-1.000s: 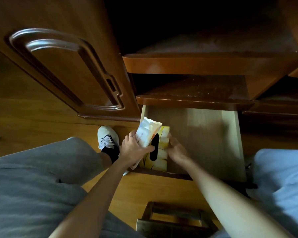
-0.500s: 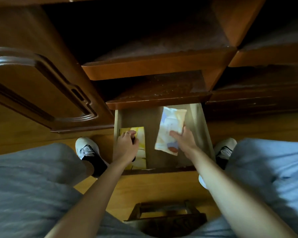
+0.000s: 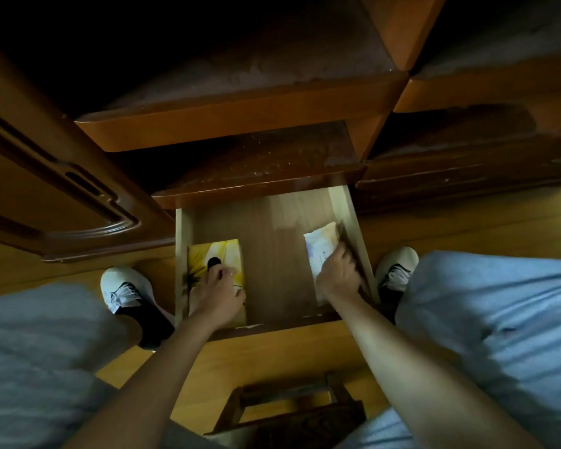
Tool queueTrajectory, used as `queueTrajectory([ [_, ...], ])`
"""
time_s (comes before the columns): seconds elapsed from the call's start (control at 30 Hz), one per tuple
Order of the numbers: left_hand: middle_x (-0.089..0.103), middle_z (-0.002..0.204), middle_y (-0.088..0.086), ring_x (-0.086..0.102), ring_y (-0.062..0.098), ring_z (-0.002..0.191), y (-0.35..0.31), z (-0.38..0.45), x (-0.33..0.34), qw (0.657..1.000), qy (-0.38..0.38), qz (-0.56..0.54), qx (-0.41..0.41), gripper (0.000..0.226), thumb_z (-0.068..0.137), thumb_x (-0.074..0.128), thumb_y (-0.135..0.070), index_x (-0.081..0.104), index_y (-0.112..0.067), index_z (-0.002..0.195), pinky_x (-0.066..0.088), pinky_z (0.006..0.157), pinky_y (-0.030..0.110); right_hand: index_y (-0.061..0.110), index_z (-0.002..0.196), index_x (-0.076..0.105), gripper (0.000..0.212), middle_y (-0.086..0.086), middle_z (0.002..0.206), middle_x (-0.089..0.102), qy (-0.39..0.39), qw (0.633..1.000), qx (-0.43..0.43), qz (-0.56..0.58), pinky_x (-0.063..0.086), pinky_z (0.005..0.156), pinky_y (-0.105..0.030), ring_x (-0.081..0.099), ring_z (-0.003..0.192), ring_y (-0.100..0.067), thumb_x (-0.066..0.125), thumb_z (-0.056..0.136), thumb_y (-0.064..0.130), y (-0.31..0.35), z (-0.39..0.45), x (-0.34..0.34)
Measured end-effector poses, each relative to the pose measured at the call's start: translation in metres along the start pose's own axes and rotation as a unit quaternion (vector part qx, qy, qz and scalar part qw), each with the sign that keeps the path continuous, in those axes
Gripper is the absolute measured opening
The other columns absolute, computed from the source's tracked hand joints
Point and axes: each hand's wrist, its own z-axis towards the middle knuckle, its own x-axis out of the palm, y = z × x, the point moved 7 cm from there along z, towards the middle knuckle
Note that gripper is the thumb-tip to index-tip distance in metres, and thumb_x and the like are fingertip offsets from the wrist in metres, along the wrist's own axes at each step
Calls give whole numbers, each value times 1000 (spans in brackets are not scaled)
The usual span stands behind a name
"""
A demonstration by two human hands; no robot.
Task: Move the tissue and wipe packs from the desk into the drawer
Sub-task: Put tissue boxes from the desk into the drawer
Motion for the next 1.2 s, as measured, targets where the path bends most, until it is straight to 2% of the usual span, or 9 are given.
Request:
queueTrajectory([
  [0.07, 19, 155, 2, 28, 26, 141, -9, -1, 3, 998, -20, 52, 29, 62, 94, 61, -33, 36, -22, 150, 44, 103, 52, 12, 162, 9, 110, -17, 169, 13, -28, 992, -85, -90, 31, 121, -45, 19, 155, -35, 83, 83, 33, 20, -2, 6],
  [0.17, 1, 159, 5, 29, 30, 139, -10, -5, 15, 991, -30, 116, 65, 81, 89, 65, -15, 22, -23, 156, 45, 97, 59, 20, 162, 12, 115, -17, 170, -8, -43, 973, -159, -162, 24, 122, -49, 1, 157, -37, 88, 77, 38, 41, 1, 12],
  [0.3, -16, 163, 5, 49, 31, 129, -6, -1, 24, 993, -8, 102, 57, 83, 92, 63, -5, 18, -25, 158, 49, 92, 51, 30, 156, 19, 104, -12, 169, -9, 9, 961, -220, -165, 37, 114, -52, 10, 154, -37, 87, 77, 32, 55, 20, 18],
  [0.47, -5, 162, 0, 58, 24, 121, -7, -1, 16, 993, -31, 97, 65, 72, 93, 70, -31, 30, -29, 154, 49, 87, 41, 38, 159, 21, 92, -6, 171, -1, 117, 907, -348, -208, 42, 111, -59, 16, 153, -40, 78, 88, 29, 93, 28, 43],
  [0.6, -4, 163, 0, 64, 23, 111, -8, -1, 13, 991, -19, 113, 71, 71, 94, 65, -43, 29, -31, 154, 50, 90, 40, 35, 155, 31, 82, -13, 161, 18, 132, 908, -304, -257, 46, 106, -57, 28, 143, -42, 78, 88, 30, 99, 29, 56],
  [0.73, -8, 163, 3, 66, 23, 104, -9, 2, 14, 989, -20, 131, 60, 76, 91, 69, -32, 28, -29, 155, 51, 87, 41, 19, 153, 34, 83, -20, 152, 34, 34, 947, -176, -267, 47, 104, -49, 41, 134, -38, 75, 87, 45, 65, 41, 34],
  [0.83, -18, 165, 6, 67, 26, 102, -14, 4, 15, 988, -10, 145, 57, 84, 86, 70, -11, 24, -24, 155, 52, 86, 47, 5, 160, 23, 89, -26, 164, 24, -21, 901, -174, -396, 24, 122, -50, 23, 151, -42, 56, 97, 58, 29, 54, 24],
  [1.1, -21, 167, 0, 66, 24, 83, -13, 7, 14, 985, -13, 158, 67, 85, 87, 66, -8, 20, -23, 157, 54, 72, 45, 2, 160, 22, 78, -23, 163, 29, 32, 831, -180, -526, 10, 126, -52, 23, 153, -40, 43, 104, 52, 18, 40, 25],
  [1.2, -25, 166, 0, 64, 27, 105, -18, 4, 11, 987, 10, 147, 67, 83, 91, 65, -9, 19, -20, 159, 53, 72, 41, 13, 161, 26, 68, -15, 167, 25, 87, 784, -175, -589, 7, 126, -51, 16, 156, -36, 42, 105, 48, 12, 32, 12],
])
